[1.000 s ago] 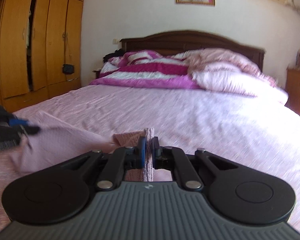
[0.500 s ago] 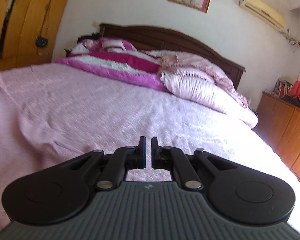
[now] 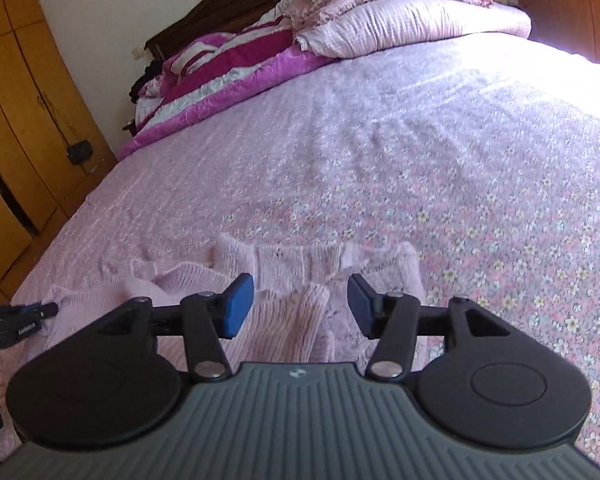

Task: Fold small clothes

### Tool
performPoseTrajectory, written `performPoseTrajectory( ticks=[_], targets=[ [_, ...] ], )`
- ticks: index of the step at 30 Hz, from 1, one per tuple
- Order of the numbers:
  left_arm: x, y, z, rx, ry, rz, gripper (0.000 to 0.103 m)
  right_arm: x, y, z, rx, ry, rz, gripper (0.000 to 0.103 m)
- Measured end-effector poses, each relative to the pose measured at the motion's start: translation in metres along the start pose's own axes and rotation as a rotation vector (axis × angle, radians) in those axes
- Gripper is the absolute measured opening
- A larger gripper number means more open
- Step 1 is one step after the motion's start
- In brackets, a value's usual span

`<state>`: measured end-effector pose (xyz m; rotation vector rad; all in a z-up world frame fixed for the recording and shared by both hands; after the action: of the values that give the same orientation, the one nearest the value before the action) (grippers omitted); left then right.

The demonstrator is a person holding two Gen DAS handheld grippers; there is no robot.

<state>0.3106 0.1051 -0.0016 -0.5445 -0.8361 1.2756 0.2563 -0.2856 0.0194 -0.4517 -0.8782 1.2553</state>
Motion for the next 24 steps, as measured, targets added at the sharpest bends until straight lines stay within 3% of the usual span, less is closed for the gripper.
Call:
performPoseTrajectory(
  ticks=[5, 7, 8, 12, 15, 19, 24],
  targets=[
    [-0.001, -0.001, 0.004, -0.008, 0.009, 0.001, 0.012, 0.012, 0.014, -0.020, 0.056, 0.041, 0.100, 0.057],
    [0.001, -0.003, 0.008, -0.021, 0.007, 0.003, 0.012, 0.015, 0.017, -0.022, 0.043, 0.040, 0.108, 0.009],
    [0.003, -0.005, 0.011, -0.037, 0.005, 0.007, 0.012, 0.018, 0.014, -0.018, 0.014, 0.037, 0.127, 0.005],
    [0.012, -0.018, 0.017, -0.076, 0.015, 0.044, 0.012, 0.033, -0.013, 0.007, -0.131, 0.109, 0.293, 0.004],
    [0.015, -0.022, 0.006, -0.063, 0.026, 0.076, 0.012, 0.034, -0.042, 0.004, -0.169, 0.184, 0.378, 0.004],
    [0.011, -0.014, -0.017, -0.027, 0.026, 0.073, 0.012, 0.032, -0.061, -0.026, -0.161, 0.240, 0.433, 0.004],
    [0.008, -0.006, -0.037, 0.000, 0.000, 0.028, 0.014, 0.027, -0.043, -0.082, -0.120, 0.321, 0.576, 0.004]
  ],
)
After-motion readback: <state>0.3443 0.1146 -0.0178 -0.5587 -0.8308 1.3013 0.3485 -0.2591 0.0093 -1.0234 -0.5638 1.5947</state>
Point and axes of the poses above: each gripper's, at about its wrist camera, not at the fingertips, and z roughly against the way its jaws point, x to its left, y to its underside, the point moved 8 cm from there along -z, roughly the way its jaws point, and after that the axes turned 3 degrees about y, right-handed, at the moved point
